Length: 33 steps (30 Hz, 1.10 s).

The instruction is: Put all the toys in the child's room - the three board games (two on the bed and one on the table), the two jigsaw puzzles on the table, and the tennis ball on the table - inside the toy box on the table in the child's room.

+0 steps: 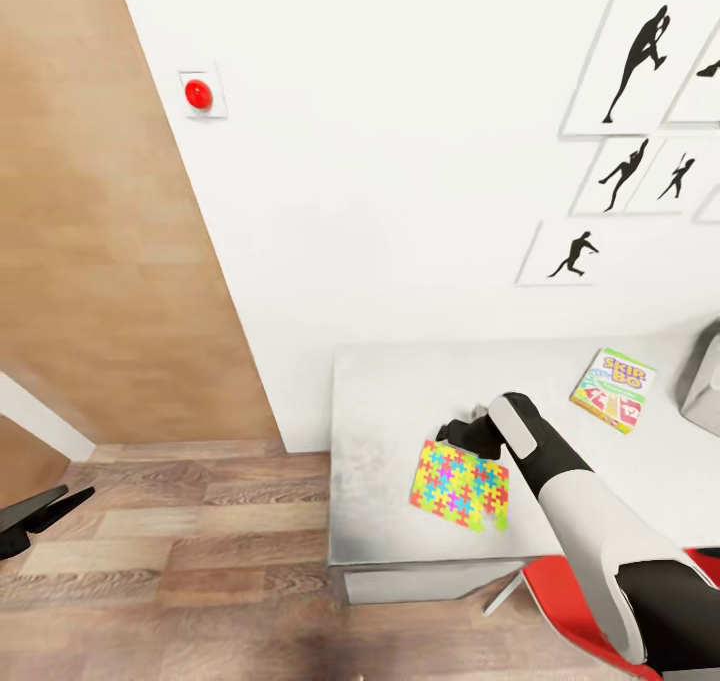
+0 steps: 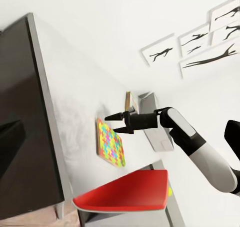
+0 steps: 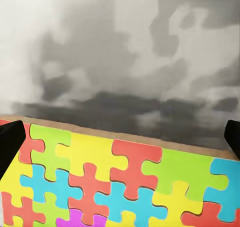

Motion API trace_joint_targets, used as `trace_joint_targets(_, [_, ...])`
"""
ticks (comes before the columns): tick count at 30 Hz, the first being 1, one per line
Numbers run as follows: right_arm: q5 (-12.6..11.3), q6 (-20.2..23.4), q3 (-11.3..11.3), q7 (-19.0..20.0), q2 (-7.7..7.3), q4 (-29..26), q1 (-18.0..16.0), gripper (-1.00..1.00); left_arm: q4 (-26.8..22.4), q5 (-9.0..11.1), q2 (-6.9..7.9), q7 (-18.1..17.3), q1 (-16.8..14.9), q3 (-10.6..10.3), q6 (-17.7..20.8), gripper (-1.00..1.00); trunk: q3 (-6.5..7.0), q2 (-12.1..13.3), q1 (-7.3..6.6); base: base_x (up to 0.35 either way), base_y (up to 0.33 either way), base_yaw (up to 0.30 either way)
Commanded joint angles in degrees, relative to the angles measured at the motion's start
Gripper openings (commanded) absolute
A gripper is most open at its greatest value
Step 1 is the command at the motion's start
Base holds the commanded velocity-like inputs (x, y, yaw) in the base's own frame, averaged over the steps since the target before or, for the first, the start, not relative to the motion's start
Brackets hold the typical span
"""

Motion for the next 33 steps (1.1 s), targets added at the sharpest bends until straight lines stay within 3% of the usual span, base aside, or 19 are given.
trace_joint_targets(1, [-0.55, 0.20, 0.37, -0.55, -0.07, 1.10, -0.01, 1.00, 0.00, -0.10, 0.01, -0.26, -0.04, 0.01, 0.61, 1.00, -0.11, -0.09, 0.02, -0.218, 0.149, 0.000])
trace_joint_targets(19, [-0.55, 1.03, 0.32, -0.55, -0.06, 1.10, -0.06, 1.00, 0.00, -0.13, 0.09, -0.26, -0.04, 0.01, 0.61, 1.00, -0.11, -0.09, 0.02, -0.181, 0.106, 0.000])
trace_joint_targets(33, [-0.54, 1.02, 0.28, -0.55, -0.06, 1.10, -0.05, 1.00, 0.00, -0.09, 0.10, -0.26, -0.04, 0.01, 0.61, 1.00, -0.11, -0.09, 0.02, -0.023, 0.009, 0.000])
